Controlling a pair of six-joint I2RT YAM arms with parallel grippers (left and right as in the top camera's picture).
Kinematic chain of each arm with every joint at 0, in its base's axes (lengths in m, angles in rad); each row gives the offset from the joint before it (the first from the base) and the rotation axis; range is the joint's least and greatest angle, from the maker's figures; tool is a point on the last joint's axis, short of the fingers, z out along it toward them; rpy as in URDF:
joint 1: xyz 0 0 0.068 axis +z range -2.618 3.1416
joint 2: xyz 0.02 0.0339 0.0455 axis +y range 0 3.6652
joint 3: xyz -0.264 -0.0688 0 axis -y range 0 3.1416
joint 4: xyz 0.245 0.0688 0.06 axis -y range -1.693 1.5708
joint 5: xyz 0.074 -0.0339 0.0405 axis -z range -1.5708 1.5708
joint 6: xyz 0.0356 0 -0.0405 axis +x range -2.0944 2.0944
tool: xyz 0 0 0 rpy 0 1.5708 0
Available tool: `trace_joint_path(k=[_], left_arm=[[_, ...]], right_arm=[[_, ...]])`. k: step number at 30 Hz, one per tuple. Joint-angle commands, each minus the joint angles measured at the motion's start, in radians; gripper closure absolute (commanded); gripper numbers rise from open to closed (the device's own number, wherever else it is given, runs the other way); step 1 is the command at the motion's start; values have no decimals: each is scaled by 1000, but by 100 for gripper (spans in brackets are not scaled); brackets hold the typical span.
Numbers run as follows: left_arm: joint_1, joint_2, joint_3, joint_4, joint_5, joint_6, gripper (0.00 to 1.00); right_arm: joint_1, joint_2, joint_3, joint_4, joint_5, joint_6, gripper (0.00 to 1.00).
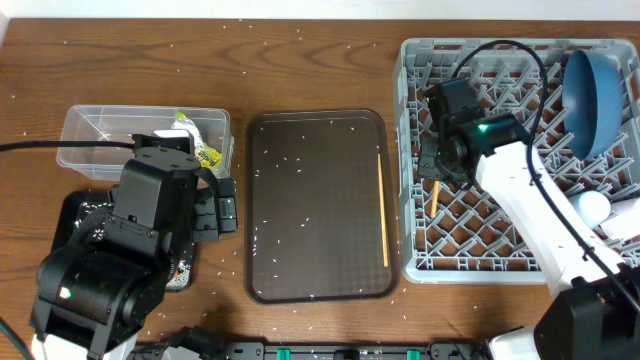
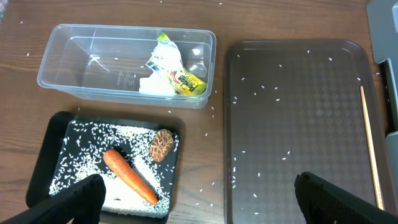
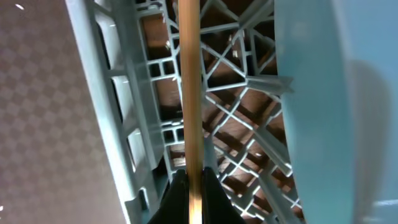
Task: Sort waste into correct bins and load items into the dishwasher rack
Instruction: 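Carry the chopsticks right and insert them upright into the rack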
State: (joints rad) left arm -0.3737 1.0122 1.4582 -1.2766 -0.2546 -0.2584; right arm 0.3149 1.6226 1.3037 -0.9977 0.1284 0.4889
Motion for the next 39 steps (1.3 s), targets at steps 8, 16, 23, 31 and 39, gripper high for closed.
trace_joint_path(k=[8, 16, 23, 31, 39], left_arm=[[5, 0, 14, -3, -13, -5, 2], [5, 0, 14, -3, -13, -5, 2], [5, 0, 14, -3, -13, -5, 2], [5, 0, 14, -3, -13, -5, 2], [5, 0, 14, -3, -13, -5, 2]], right_arm=[[58, 34, -8, 26, -31, -121, 65], [253, 2, -11, 49, -63, -156, 60], [309, 113, -43, 74, 2, 61, 68], [314, 286, -43, 138, -28, -35, 71], [281, 348, -43, 143, 6, -15, 70]])
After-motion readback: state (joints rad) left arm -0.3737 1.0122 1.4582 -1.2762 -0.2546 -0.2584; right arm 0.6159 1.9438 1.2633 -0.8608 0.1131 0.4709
